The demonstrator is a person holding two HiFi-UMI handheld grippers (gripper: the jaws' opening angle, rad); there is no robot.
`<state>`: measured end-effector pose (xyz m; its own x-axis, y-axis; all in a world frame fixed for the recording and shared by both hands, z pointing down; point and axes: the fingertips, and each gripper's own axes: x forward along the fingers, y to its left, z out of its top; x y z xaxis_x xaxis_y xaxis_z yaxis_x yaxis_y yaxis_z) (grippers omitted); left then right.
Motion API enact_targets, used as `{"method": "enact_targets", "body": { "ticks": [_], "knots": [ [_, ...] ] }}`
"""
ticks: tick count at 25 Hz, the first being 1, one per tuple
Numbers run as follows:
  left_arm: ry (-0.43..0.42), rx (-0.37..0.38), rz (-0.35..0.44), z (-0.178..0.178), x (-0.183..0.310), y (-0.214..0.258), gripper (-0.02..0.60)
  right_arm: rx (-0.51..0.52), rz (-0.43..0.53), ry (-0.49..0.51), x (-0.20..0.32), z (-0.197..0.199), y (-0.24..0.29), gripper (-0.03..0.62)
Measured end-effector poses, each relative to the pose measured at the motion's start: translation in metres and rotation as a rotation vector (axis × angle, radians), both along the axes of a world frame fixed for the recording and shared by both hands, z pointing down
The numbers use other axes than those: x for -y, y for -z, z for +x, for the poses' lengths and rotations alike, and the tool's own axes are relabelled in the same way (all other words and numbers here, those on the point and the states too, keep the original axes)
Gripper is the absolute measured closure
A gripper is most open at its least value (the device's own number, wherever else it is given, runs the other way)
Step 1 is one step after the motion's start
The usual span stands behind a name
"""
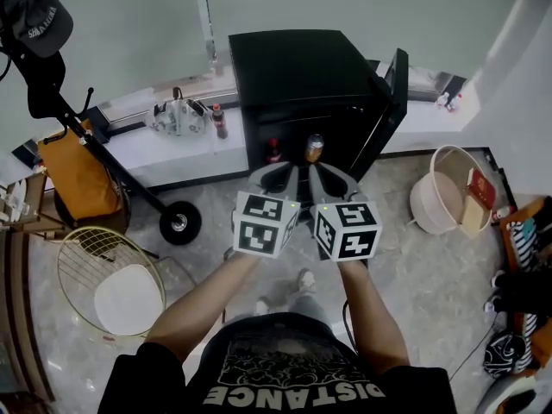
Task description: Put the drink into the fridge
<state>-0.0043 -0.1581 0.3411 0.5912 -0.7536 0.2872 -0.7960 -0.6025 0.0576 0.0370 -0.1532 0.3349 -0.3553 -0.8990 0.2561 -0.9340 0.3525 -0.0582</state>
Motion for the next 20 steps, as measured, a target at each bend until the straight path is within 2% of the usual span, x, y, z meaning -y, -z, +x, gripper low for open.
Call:
{"method": "enact_targets", "body": {
  "ticks": [20],
  "knots": [
    [-0.018, -0.002, 0.009, -0.015, -0.005, 0.001, 0.577, 0.001, 0.033, -0.040, -0.004, -0.012, 0.005, 0.592]
  ]
}}
